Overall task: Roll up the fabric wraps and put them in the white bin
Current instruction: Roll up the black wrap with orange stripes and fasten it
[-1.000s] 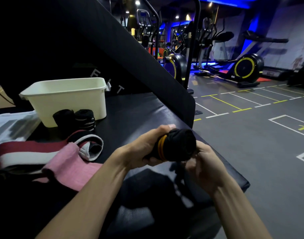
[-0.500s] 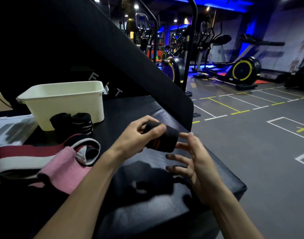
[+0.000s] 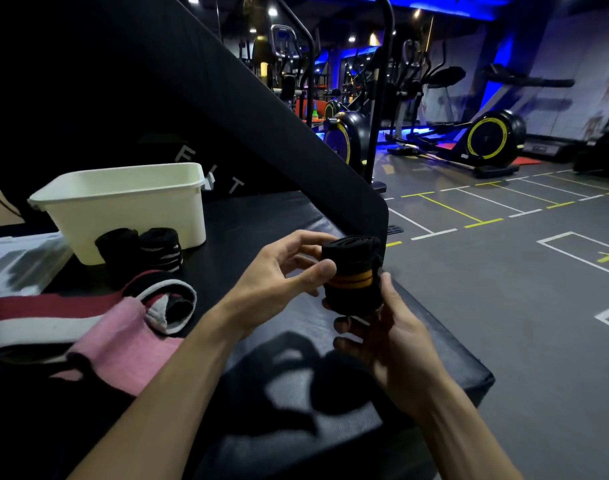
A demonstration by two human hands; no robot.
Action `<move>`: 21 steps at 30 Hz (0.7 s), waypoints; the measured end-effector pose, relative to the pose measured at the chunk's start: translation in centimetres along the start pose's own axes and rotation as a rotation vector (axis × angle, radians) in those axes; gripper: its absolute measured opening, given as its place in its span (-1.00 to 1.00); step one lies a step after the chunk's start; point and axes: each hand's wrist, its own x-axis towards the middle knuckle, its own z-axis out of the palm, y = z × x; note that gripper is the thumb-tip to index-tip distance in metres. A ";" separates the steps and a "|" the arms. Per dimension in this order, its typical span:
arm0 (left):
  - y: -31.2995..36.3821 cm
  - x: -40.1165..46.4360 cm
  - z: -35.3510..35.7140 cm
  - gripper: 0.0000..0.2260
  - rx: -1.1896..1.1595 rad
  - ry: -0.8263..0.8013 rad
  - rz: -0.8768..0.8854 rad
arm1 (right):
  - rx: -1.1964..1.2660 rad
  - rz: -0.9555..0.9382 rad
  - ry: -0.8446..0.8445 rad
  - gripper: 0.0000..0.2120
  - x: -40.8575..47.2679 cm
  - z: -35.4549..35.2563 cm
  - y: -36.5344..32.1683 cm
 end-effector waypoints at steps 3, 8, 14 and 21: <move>0.0 0.0 0.0 -0.54 0.019 0.020 0.007 | -0.009 0.014 -0.049 -0.34 0.1 0.2 0.3; -0.4 0.0 0.5 -0.63 0.096 -0.033 -0.042 | -0.085 -0.111 -0.005 -0.31 0.6 0.2 0.9; 0.0 -0.2 0.3 -0.62 0.146 0.020 0.028 | -0.144 -0.049 -0.002 -0.32 1.1 -0.2 0.9; 1.4 -0.3 0.6 -0.53 0.483 -0.078 0.249 | -0.363 -0.173 0.036 -0.44 0.4 -0.6 0.4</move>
